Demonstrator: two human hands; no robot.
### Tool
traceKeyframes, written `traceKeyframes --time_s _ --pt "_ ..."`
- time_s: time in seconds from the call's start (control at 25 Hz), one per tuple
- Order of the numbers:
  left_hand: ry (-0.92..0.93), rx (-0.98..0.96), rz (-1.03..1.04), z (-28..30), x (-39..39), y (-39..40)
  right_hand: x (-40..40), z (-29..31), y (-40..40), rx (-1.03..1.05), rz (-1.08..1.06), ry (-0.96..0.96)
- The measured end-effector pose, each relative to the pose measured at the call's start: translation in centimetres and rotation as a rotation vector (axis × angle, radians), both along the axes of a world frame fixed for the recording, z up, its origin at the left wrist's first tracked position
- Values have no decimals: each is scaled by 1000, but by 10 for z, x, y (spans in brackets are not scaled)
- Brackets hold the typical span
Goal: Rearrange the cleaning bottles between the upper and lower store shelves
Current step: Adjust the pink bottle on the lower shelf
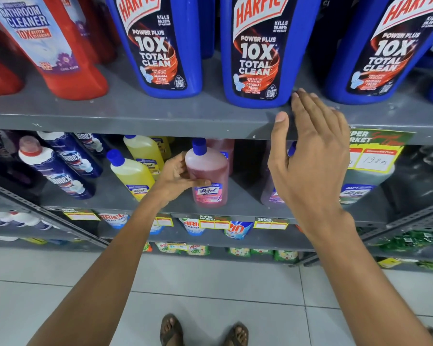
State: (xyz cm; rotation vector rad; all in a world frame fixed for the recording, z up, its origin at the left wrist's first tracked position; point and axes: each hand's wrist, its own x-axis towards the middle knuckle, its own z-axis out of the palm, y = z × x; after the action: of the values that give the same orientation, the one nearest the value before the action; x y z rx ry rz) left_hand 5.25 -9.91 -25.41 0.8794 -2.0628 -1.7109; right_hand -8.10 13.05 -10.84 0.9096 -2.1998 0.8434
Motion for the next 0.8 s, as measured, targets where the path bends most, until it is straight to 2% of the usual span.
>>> traceKeyframes --time_s 0.8 --pt "-2 90 -37 -10 -9 5 3 3 0 0 5 -39"
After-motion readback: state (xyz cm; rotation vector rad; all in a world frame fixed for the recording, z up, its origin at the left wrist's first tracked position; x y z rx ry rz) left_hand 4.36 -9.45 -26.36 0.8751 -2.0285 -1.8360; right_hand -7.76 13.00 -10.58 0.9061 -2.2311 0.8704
